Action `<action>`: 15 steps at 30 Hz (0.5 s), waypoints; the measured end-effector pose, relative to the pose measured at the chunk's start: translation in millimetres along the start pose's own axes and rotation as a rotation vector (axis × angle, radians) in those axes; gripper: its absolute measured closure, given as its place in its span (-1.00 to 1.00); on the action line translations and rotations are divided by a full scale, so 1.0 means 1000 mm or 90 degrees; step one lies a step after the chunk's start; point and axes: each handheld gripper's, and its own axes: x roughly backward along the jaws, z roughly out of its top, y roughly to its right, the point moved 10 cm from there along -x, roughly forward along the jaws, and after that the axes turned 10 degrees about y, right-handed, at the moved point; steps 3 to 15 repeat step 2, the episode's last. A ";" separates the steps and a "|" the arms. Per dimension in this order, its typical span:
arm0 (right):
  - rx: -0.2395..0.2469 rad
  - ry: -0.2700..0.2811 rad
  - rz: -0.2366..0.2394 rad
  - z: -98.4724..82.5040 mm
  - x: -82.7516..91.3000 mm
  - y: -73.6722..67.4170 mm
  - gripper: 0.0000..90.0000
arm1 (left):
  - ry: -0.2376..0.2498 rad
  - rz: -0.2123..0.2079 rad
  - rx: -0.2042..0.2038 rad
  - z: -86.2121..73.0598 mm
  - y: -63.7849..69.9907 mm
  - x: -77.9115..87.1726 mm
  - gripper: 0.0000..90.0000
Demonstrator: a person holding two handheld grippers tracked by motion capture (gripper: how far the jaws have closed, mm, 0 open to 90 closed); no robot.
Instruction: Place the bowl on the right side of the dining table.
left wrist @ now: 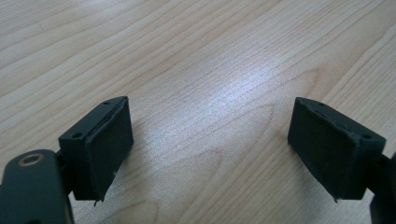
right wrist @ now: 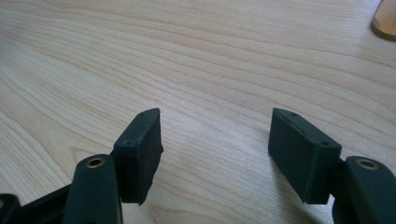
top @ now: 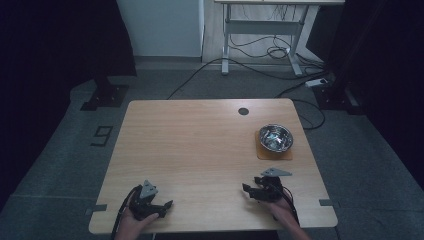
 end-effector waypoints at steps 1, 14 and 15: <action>-0.003 0.000 0.000 0.000 0.000 0.000 -0.23 | 0.000 0.000 0.000 0.000 0.000 0.000 -0.70; -0.003 0.000 0.000 0.000 0.001 0.000 -0.22 | 0.000 0.000 0.000 0.000 0.000 0.000 -0.70; -0.003 0.000 0.000 0.000 0.001 0.000 -0.22 | 0.000 0.000 0.000 0.000 0.000 0.000 -0.70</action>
